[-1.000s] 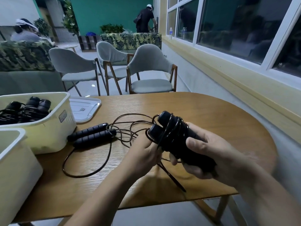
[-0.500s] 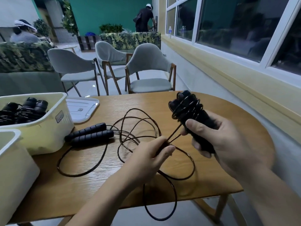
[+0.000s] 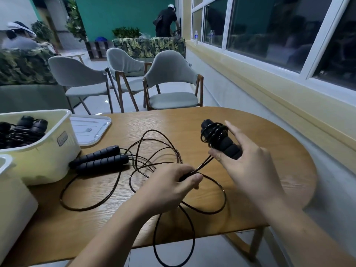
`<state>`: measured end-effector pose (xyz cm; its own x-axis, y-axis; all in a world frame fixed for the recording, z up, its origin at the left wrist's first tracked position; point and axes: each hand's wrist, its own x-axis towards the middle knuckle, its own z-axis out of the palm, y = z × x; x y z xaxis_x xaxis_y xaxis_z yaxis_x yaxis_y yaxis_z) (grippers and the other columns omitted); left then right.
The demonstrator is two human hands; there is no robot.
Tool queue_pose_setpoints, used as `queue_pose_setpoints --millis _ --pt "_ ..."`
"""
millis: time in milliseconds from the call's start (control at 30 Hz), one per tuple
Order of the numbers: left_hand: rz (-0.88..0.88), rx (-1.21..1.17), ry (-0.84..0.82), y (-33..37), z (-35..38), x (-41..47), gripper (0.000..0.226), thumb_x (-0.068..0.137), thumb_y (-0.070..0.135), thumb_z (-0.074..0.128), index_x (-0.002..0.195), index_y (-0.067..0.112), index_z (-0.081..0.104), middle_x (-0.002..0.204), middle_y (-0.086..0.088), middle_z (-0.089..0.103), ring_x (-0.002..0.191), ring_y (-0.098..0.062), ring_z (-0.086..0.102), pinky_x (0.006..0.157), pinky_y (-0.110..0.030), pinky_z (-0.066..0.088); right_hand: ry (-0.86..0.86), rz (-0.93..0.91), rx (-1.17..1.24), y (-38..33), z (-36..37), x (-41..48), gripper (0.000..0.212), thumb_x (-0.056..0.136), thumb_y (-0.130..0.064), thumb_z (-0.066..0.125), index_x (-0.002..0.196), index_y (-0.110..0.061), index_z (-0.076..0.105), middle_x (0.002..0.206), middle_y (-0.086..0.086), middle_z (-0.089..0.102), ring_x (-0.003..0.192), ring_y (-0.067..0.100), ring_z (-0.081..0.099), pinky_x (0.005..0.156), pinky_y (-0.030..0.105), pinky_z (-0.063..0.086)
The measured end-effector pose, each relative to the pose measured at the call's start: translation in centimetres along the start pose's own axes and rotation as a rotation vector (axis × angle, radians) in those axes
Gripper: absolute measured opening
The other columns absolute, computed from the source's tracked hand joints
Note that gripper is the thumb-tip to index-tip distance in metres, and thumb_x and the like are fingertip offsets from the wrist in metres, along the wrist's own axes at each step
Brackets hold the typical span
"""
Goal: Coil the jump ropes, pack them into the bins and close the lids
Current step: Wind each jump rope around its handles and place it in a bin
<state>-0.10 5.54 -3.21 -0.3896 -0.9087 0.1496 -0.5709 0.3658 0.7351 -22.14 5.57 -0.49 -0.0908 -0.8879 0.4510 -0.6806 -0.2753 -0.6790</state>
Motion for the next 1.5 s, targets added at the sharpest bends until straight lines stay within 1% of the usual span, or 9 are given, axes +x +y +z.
queue_pose_setpoints --millis 233,367,633,800,1000,1167,1267,1400,1500 --pt "-0.079 0.130 -0.001 -0.1 -1.4 -0.5 0.041 0.107 0.047 0.058 0.077 0.019 0.066 0.060 -0.003 0.058 0.051 -0.012 0.053 0.053 -0.033 0.042 0.120 -0.066 -0.283 2.0 -0.6 1.6 0.085 0.090 -0.055 0.077 0.164 -0.036 0.041 0.095 0.009 0.078 0.074 0.030 0.070 0.066 0.044 0.064" --pt "-0.006 0.095 0.098 0.0 -2.7 -1.2 0.038 0.105 0.048 0.060 0.075 0.026 0.067 0.063 -0.001 0.058 0.058 -0.013 0.054 0.053 -0.025 0.035 -0.113 0.062 -0.330 2.0 -1.1 1.9 0.086 0.086 -0.063 0.081 0.160 -0.056 0.038 0.120 0.007 0.077 0.099 0.034 0.072 0.082 0.045 0.062" --pt "0.075 -0.319 0.194 -0.2 -3.2 -1.5 0.018 0.104 0.028 0.070 0.089 0.022 0.078 0.064 0.013 0.053 0.059 -0.005 0.047 0.057 -0.031 0.033 -0.479 0.089 -0.311 0.7 1.0 0.6 0.090 0.079 -0.067 0.084 0.156 -0.064 0.037 0.142 -0.009 0.069 0.123 0.020 0.068 0.097 0.037 0.057" --pt "0.095 -0.463 0.286 0.1 -3.4 -1.4 0.023 0.102 0.032 0.065 0.093 0.015 0.078 0.059 -0.006 0.039 0.053 -0.020 0.033 0.052 -0.033 0.023 -0.645 0.020 -0.207 -0.9 -0.4 -0.1 0.080 0.075 -0.064 0.087 0.145 -0.069 0.049 0.123 -0.027 0.071 0.103 -0.005 0.067 0.085 0.020 0.054" --pt "0.086 -0.507 0.300 0.3 -3.6 -1.2 0.021 0.097 0.035 0.069 0.091 0.017 0.078 0.059 0.001 0.041 0.054 -0.017 0.036 0.050 -0.027 0.028 -0.930 0.019 0.125 -2.1 -1.9 -0.7 0.067 0.080 -0.045 0.093 0.140 -0.053 0.065 0.125 -0.027 0.074 0.119 -0.005 0.068 0.113 0.038 0.052" --pt "0.111 -0.545 0.262 0.3 -3.4 -0.8 0.037 0.090 0.047 0.070 0.085 0.010 0.073 0.059 -0.002 0.043 0.054 -0.016 0.036 0.051 -0.026 0.031 -1.056 0.051 0.428 -2.8 -3.3 -0.5 0.061 0.085 -0.024 0.093 0.137 -0.044 0.069 0.101 0.014 0.076 0.071 0.018 0.061 0.061 0.033 0.050" --pt "0.124 -0.562 0.233 0.5 -2.9 -0.5 0.033 0.094 0.042 0.070 0.079 0.012 0.069 0.068 -0.014 0.054 0.065 -0.019 0.049 0.061 -0.031 0.039 -1.079 0.078 0.652 -2.7 -3.6 -0.3 0.057 0.088 -0.015 0.086 0.138 -0.035 0.070 0.099 0.040 0.065 0.064 0.027 0.050 0.051 0.029 0.040" --pt "0.111 -0.490 0.172 1.1 -1.8 -0.4 0.044 0.102 -0.003 0.060 0.073 0.029 0.070 0.067 0.008 0.061 0.062 -0.007 0.054 0.057 -0.023 0.042 -1.053 0.107 0.943 -2.0 -2.9 -0.2 0.052 0.088 -0.016 0.077 0.139 -0.019 0.067 0.100 0.033 0.068 0.062 0.026 0.046 0.045 0.033 0.029" --pt "0.064 -0.475 0.130 1.7 -0.9 -0.4 0.061 0.112 0.004 0.046 0.064 0.037 0.065 0.055 0.015 0.057 0.054 -0.012 0.042 0.053 -0.030 0.033 -0.940 0.098 1.029 -1.7 -2.3 -0.2 0.053 0.090 -0.023 0.072 0.141 -0.011 0.060 0.101 0.033 0.066 0.059 0.026 0.045 0.044 0.030 0.030"
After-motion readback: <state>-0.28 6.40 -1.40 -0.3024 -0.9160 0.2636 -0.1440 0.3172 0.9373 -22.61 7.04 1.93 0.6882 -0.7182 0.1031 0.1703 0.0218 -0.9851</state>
